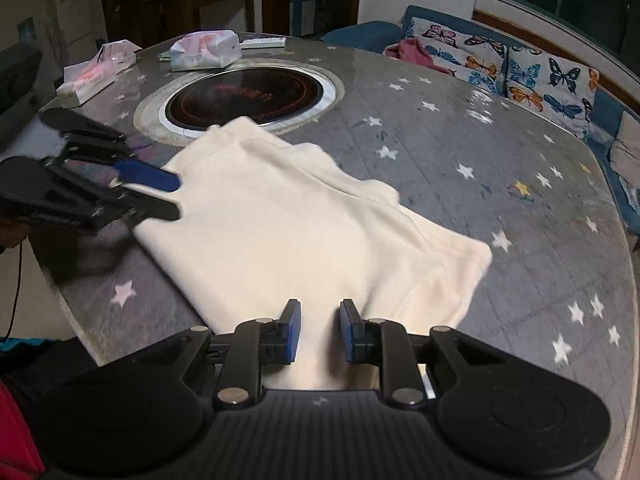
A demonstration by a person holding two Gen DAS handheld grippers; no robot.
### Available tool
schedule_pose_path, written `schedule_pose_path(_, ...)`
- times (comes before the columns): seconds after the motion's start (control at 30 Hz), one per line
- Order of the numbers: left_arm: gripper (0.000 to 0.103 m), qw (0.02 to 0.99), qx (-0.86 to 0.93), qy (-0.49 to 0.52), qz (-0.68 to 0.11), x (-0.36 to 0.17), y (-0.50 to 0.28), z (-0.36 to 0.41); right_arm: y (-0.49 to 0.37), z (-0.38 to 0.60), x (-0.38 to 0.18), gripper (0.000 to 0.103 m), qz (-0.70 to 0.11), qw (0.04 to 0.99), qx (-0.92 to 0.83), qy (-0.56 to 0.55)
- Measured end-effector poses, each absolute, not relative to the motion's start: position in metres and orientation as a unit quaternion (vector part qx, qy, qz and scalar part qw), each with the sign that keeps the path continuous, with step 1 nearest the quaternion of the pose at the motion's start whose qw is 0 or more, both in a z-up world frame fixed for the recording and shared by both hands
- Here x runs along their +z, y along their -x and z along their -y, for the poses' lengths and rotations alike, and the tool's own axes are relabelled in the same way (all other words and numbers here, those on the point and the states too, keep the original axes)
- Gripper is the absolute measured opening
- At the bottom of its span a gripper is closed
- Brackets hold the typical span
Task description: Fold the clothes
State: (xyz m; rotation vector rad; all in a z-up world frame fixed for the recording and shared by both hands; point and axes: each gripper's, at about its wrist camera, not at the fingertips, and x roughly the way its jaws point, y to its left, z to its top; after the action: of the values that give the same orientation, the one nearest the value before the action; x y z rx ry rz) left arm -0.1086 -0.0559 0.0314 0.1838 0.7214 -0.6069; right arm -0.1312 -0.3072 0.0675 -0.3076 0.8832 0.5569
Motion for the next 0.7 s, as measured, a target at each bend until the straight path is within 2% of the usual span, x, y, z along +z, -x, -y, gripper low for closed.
schedule_pose_path(0.3,0.031,0.889,-0.301,-0.066,-0.338,0.057,0.065,0.072,0.111,0.301,0.082,0.019,-0.385,0.888,0.232,0.102)
schedule_pose_path(0.53,0.030,0.884,-0.275,-0.067,-0.372,0.034,0.017,0.090,0.066,0.290,0.069,0.019,-0.392,0.897,0.194,0.063)
schedule_pose_path(0.7,0.030,0.888,-0.272,-0.066,-0.364,0.030,0.014,0.088,0.055,0.285,0.054,0.018,-0.398,0.897,0.178,0.075)
